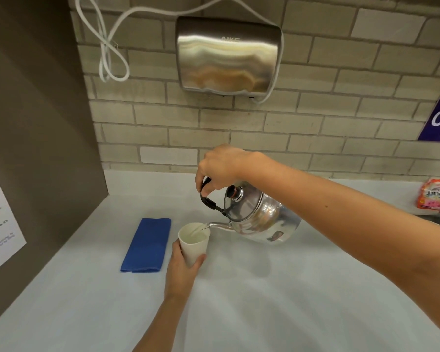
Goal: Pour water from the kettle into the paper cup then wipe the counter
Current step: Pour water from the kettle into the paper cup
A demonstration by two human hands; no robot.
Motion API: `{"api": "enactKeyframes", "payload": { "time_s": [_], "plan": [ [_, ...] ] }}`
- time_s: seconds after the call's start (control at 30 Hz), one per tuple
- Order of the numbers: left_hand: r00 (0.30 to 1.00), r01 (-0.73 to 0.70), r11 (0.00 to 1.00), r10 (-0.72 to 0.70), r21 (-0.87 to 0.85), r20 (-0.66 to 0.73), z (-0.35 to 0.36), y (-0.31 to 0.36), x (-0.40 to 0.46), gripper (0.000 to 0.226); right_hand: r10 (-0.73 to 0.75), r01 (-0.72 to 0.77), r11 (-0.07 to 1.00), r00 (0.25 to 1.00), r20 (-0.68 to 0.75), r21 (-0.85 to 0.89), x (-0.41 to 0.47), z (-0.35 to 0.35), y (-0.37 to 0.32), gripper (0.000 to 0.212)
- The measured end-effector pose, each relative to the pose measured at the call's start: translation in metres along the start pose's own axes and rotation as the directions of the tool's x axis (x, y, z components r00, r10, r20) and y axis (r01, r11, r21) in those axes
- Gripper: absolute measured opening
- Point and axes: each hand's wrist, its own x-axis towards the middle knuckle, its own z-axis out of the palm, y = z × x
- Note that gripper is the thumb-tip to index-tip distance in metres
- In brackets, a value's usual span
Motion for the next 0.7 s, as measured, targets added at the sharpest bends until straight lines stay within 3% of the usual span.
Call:
{"api": "enactKeyframes", "payload": {
  "time_s": [0.7],
  "plan": [
    [1.0, -0.013, 1.0, 0.013, -0.009, -0.008, 0.0007, -0.0011, 0.0007, 0.072, 0.009, -0.009, 1.0, 1.0, 0.011, -0.01, -0.0001, -0.0064, -0.0026, 0.024]
  ]
}}
